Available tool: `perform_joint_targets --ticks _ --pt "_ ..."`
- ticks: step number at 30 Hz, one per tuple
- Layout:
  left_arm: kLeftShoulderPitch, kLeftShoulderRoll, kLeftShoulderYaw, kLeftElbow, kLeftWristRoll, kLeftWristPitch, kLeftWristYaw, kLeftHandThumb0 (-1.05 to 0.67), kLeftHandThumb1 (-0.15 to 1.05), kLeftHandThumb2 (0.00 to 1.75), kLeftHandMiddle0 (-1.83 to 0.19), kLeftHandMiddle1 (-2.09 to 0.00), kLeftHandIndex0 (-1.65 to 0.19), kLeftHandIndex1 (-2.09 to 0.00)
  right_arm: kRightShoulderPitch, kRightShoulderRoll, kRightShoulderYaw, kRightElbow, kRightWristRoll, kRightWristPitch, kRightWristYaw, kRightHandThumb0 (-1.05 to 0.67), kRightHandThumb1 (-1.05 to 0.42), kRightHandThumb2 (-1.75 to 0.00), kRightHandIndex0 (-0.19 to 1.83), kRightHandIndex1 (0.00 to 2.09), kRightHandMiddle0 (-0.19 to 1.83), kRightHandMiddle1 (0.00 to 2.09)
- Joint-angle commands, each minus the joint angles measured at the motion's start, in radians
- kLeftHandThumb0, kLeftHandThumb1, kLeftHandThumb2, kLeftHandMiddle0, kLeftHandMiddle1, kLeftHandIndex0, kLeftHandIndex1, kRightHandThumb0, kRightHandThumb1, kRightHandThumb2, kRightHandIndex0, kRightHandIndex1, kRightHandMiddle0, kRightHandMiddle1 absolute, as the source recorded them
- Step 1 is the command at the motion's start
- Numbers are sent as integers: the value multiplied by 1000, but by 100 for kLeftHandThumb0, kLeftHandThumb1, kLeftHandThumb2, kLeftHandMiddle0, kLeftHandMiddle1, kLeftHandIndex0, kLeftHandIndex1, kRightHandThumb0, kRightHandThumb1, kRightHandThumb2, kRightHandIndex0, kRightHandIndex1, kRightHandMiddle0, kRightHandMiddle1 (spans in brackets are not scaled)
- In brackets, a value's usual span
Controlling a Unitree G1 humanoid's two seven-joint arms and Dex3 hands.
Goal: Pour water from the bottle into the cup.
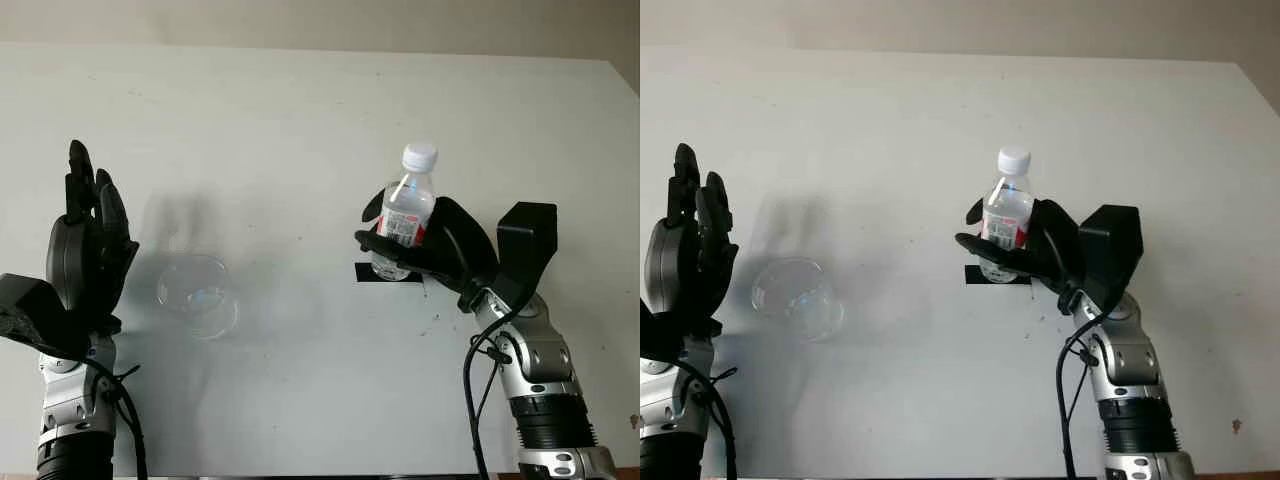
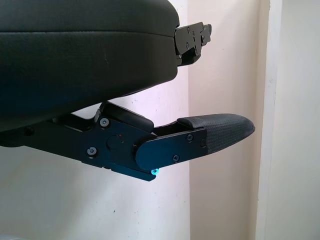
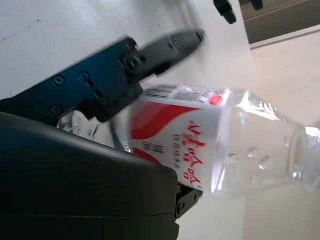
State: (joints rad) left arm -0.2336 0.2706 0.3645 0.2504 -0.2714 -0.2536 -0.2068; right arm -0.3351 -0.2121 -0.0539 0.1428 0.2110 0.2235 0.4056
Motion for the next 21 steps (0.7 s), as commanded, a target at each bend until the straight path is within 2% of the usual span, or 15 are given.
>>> perform_joint_targets --ticks 1,2,3,4,6,9,14,21 --pt "-2 10 3 2 -3 -9 -3 -78 105 62 19 0 19 0 45 3 -5 31 4 -30 11 -58 -101 -6 -2 176 -8 172" --pt "-2 10 4 1 -5 -8 -5 -78 105 62 19 0 19 0 51 -1 -6 34 6 -41 20 -59 -100 -6 -7 155 -10 158" --pt "-1 10 4 -1 -5 -7 -5 -78 105 62 19 0 19 0 56 -5 -5 38 2 -55 26 -64 -98 -5 -9 103 -12 118" --pt "-1 10 4 -1 -5 -6 -5 -78 105 62 19 0 19 0 59 -8 -4 41 -1 -66 31 -66 -97 -5 -4 69 -9 88" --pt "1 10 6 0 -6 -8 -5 -77 105 62 19 0 19 0 66 -15 -1 47 -11 -92 40 -69 -95 -5 0 23 -3 43" --pt "3 11 6 -1 -3 -7 -4 -77 105 62 19 0 19 0 75 -26 3 53 -23 -118 55 -71 -93 -5 -9 5 -9 19" --pt "4 11 5 -4 1 -6 -1 -77 105 62 19 0 19 0 85 -35 2 91 -42 -223 81 -78 -92 -5 -19 0 -19 4" --pt "0 12 5 0 -1 -9 -7 -78 105 62 19 0 19 0 87 -43 -5 140 -87 -407 65 -89 -93 -6 -19 0 -19 0"
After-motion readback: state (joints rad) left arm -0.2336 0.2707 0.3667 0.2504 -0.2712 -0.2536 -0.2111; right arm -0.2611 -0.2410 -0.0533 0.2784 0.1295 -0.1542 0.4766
